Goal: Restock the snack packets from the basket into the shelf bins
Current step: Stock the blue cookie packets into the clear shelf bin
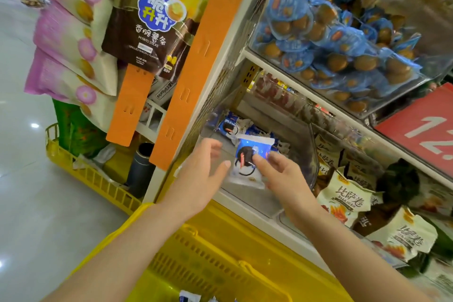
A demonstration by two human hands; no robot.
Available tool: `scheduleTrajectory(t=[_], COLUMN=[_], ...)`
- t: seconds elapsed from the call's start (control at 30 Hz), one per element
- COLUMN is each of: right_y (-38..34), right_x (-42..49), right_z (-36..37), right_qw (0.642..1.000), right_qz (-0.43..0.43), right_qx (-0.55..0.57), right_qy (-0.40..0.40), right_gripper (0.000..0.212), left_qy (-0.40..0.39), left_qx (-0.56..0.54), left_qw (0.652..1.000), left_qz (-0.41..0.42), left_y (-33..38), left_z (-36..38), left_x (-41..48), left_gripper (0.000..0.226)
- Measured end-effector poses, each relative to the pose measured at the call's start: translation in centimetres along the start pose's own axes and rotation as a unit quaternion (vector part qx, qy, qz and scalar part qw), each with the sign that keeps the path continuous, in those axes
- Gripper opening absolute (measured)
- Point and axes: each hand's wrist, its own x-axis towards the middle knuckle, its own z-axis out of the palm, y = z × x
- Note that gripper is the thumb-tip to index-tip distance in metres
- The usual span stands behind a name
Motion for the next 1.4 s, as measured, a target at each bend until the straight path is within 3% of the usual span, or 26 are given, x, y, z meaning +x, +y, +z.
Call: scheduleTrajectory(t=[0.13, 0.2, 0.4, 0.57, 0.87, 1.03, 1.27, 1.4], right_y=[-0.4, 0.0, 2.1, 3.6, 4.9, 4.2, 2.1, 2.8], right_x=[4.9, 7.7, 15.5, 19.7, 22.3, 21.8, 14.7, 7.1], right_z=[-1.3, -1.5, -0.3, 2.0, 4.9, 4.9, 2.8, 0.4], right_qw=[0.994, 0.989, 0.955, 0.931, 0.908, 0.883, 0.932, 0.937], right_qz=[0.012, 0.015, -0.04, -0.096, -0.146, -0.154, -0.189, -0.178], right_qx=[0.01, -0.061, -0.286, -0.353, -0.393, -0.442, -0.31, -0.3], right_qy=[0.11, 0.135, 0.064, -0.003, -0.014, -0.03, -0.002, -0.026], right_gripper=[0.02, 0.028, 0.039, 0.045, 0.035, 0.046, 0.031, 0.033], left_qy=[0.011, -0.011, -0.035, -0.042, -0.046, -0.061, -0.086, -0.061], left_qx=[0.16, 0.212, 0.331, 0.336, 0.319, 0.329, 0.351, 0.379], left_qw=[0.98, 0.964, 0.907, 0.883, 0.884, 0.886, 0.894, 0.891], left_qz=[0.115, 0.162, 0.259, 0.326, 0.34, 0.321, 0.264, 0.243], left_y=[-0.6, -0.9, -2.9, -4.0, -4.8, -4.9, -3.9, -3.4], left_z=[-0.5, -0.1, 0.1, -0.8, -0.9, -1.0, -0.9, 0.0], left_x=[2.7, 4.1, 5.9, 6.3, 6.7, 6.6, 6.1, 4.9], left_gripper=[0.034, 0.031, 0.032, 0.036, 0.027, 0.027, 0.023, 0.024])
